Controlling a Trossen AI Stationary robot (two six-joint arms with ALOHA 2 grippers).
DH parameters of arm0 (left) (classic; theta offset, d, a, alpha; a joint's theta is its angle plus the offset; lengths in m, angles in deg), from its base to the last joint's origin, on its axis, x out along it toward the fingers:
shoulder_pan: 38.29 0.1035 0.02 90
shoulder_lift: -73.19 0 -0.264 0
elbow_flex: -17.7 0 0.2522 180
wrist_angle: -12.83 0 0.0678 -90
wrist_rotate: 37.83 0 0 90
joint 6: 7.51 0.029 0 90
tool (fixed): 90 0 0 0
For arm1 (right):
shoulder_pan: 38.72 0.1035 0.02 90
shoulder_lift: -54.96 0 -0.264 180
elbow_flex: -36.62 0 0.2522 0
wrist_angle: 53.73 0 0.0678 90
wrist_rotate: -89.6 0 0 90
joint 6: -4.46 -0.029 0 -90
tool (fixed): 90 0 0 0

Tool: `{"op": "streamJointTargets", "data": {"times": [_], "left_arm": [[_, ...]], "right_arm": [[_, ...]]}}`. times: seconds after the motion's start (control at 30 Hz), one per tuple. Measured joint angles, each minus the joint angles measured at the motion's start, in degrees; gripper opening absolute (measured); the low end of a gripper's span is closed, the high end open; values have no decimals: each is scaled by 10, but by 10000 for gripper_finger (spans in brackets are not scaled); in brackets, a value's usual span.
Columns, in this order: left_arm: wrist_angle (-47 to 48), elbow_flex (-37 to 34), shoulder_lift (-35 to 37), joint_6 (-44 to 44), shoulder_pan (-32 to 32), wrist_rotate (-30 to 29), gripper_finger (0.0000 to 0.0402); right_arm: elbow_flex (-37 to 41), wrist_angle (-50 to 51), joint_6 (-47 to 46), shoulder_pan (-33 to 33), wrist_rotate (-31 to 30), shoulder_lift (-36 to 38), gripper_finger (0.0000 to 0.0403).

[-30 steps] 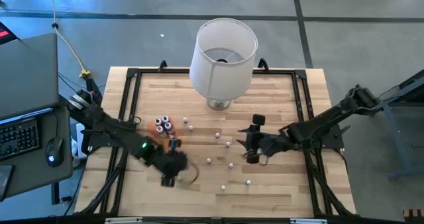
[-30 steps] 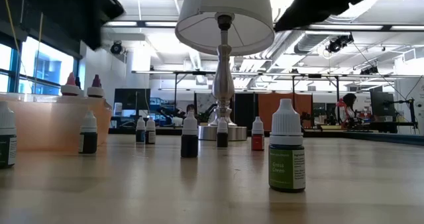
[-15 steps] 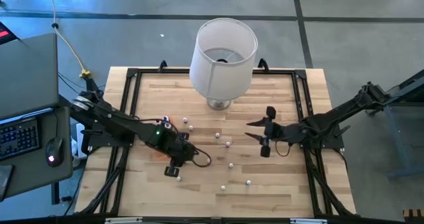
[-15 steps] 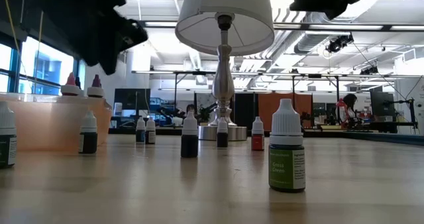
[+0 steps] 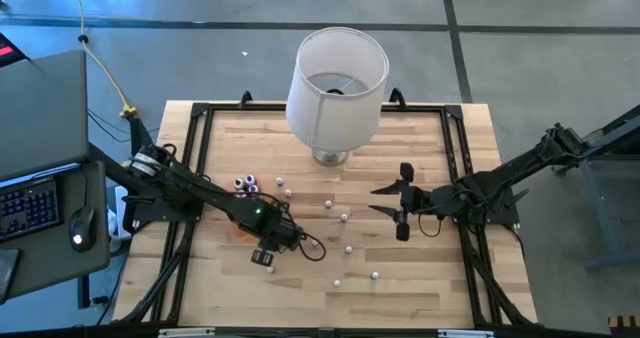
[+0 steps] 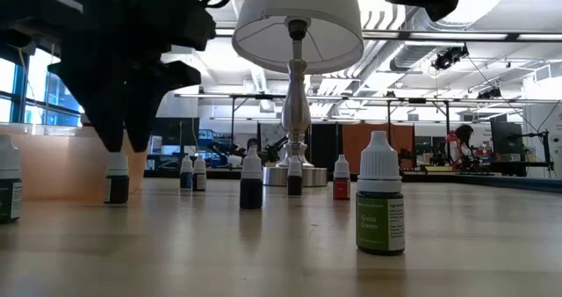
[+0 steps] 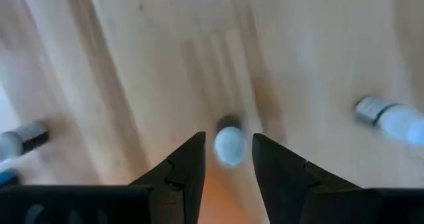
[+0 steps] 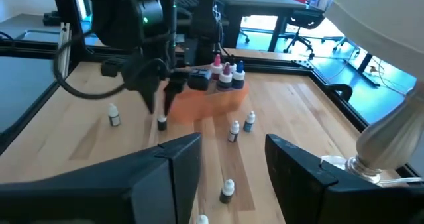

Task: Pick & Place food coloring
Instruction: Put the black food coloring bottle into the orange bin

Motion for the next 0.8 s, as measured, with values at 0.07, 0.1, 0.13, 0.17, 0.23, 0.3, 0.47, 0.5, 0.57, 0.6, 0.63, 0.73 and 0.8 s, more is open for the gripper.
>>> {"op": "streamJointTargets", "data": {"times": [0.07,0.1,0.13,0.17,0.23,0.3,0.47,0.5,0.57,0.6,0.63,0.73,0.8], "left_arm": [[-10,2,1,7,0,-2,121],[-8,2,1,7,0,-2,121],[-1,2,1,6,0,0,121],[3,1,1,6,0,2,121],[6,1,1,3,0,9,121],[9,1,-1,2,0,15,121],[-2,0,-23,2,0,21,121],[-6,1,-25,2,0,20,121],[-5,1,-30,2,0,20,121],[-5,0,-30,2,0,17,121],[-6,0,-30,2,0,14,121],[-4,1,-30,2,0,12,121],[-3,0,-30,2,0,11,115]], "right_arm": [[0,-1,5,0,0,0,158],[0,-1,9,0,0,0,158],[0,-3,10,0,0,0,158],[0,-3,10,0,0,0,159],[0,-4,11,0,0,0,158],[0,-5,11,0,0,0,157],[0,-5,10,0,0,0,157],[0,-5,10,0,0,0,157],[0,-5,9,0,0,0,158],[0,-5,9,0,0,0,158],[0,-5,9,0,0,0,157],[0,-5,9,0,-1,0,156],[0,-5,9,0,-1,0,157]]}}
